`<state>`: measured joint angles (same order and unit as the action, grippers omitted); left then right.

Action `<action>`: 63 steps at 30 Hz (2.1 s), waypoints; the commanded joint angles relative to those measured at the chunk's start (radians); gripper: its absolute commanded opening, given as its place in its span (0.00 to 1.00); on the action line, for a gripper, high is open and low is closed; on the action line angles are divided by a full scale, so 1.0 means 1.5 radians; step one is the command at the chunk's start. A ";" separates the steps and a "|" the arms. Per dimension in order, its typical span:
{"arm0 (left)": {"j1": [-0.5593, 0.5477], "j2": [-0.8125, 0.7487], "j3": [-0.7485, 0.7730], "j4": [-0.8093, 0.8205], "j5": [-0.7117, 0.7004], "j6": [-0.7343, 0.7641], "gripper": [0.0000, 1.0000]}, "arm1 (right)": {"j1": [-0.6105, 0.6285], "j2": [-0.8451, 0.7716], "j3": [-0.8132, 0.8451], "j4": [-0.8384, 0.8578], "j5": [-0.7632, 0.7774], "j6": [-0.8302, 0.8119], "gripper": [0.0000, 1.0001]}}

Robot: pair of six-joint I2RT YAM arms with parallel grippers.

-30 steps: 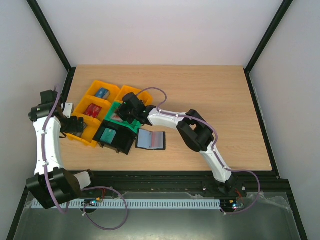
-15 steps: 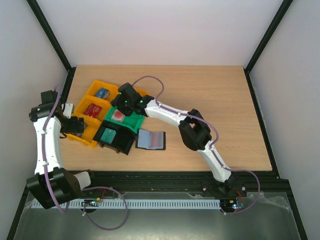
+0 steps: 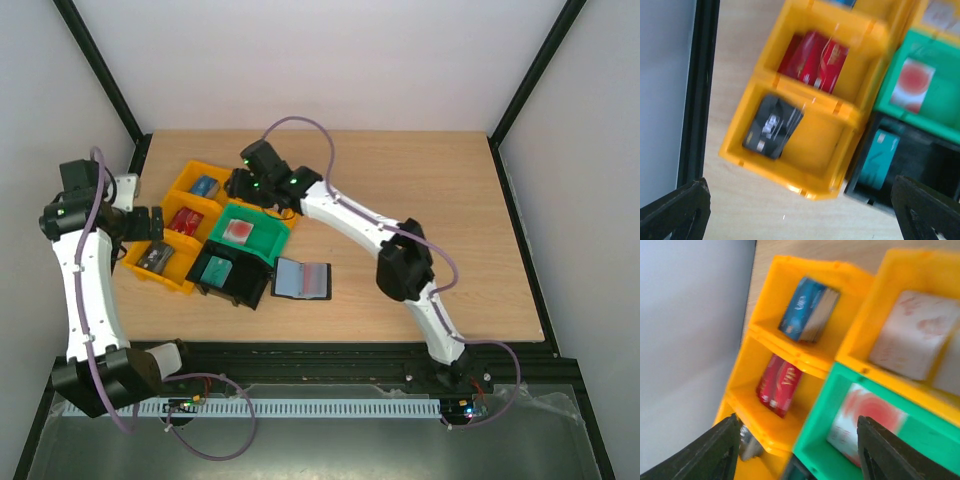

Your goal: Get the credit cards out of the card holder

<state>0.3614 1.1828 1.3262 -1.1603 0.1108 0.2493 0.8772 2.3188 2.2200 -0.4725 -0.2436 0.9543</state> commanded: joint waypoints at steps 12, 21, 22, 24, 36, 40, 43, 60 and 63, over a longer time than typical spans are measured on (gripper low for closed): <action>-0.176 0.014 0.005 0.148 0.222 -0.140 0.99 | -0.072 -0.446 -0.607 -0.168 0.217 -0.168 0.99; -0.308 0.021 -0.059 0.351 0.172 -0.193 0.99 | 0.029 -0.435 -0.790 0.010 0.252 -0.167 0.99; -0.308 0.003 -0.064 0.368 0.173 -0.198 0.99 | 0.037 -0.428 -0.797 0.033 0.235 -0.161 0.99; -0.308 -0.010 -0.051 0.366 0.170 -0.198 0.99 | 0.051 -0.417 -0.785 0.050 0.216 -0.159 0.99; -0.303 -0.049 -0.055 0.358 0.167 -0.210 0.99 | 0.084 -0.294 -0.765 0.085 0.205 -0.142 0.99; -0.304 -0.052 -0.070 0.362 0.190 -0.220 0.99 | 0.079 -0.295 -0.777 0.056 0.253 -0.148 0.99; -0.307 -0.055 -0.103 0.382 0.242 -0.252 0.99 | 0.055 -0.313 -0.806 0.025 0.288 -0.162 0.99; -0.646 0.206 -0.072 0.402 0.240 -0.354 0.95 | -0.158 -0.593 -0.885 0.010 0.145 -0.250 0.99; -0.667 0.268 -0.061 0.402 0.223 -0.378 0.96 | -0.199 -0.636 -0.931 0.054 0.097 -0.235 1.00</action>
<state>-0.6083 1.5028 1.1954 -0.5552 0.4957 -0.2504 0.6384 1.4303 0.8970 -0.4320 -0.0143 0.5865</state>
